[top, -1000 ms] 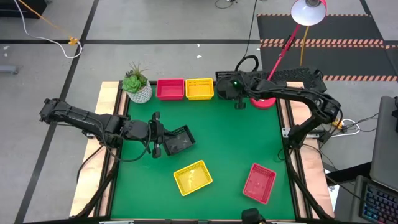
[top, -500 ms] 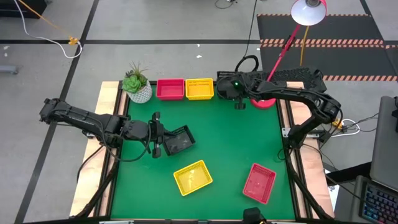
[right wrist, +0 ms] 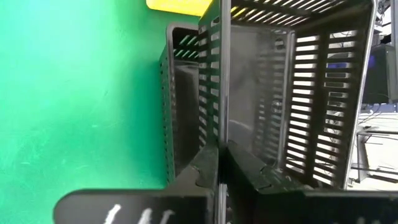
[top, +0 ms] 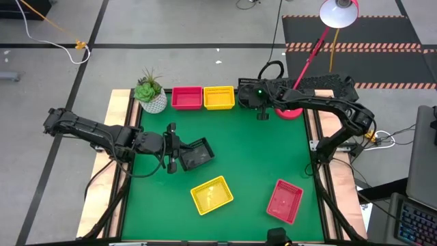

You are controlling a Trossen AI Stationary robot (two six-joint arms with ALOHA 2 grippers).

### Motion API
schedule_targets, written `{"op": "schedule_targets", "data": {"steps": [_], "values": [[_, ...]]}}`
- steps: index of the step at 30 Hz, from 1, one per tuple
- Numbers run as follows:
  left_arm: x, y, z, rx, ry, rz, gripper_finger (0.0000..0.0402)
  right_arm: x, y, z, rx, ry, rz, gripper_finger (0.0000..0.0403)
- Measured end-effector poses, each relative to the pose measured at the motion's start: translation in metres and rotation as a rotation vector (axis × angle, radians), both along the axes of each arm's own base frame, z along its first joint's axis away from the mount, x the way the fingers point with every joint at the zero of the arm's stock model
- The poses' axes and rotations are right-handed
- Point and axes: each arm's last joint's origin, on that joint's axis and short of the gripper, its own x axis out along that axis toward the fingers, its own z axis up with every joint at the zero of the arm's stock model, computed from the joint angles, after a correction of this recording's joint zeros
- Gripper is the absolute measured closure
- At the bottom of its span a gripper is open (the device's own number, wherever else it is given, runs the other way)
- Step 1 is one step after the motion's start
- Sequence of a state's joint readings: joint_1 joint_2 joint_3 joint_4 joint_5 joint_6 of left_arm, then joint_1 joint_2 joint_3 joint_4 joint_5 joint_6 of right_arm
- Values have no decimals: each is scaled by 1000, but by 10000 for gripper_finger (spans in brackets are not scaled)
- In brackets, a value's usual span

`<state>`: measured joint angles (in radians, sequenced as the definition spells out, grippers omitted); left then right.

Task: Stack baskets by color
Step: Stack the bottom right black basket on the top black basket

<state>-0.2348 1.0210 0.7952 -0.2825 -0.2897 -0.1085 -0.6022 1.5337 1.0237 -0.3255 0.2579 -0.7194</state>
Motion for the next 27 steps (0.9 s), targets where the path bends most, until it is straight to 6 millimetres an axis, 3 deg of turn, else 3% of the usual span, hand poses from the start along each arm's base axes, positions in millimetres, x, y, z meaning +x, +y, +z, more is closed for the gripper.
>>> {"op": "schedule_targets", "data": {"steps": [27], "values": [[0, 0, 0, 9, 1, -4, 378, 2, -8, -14, -4, 56, -15, 379]]}}
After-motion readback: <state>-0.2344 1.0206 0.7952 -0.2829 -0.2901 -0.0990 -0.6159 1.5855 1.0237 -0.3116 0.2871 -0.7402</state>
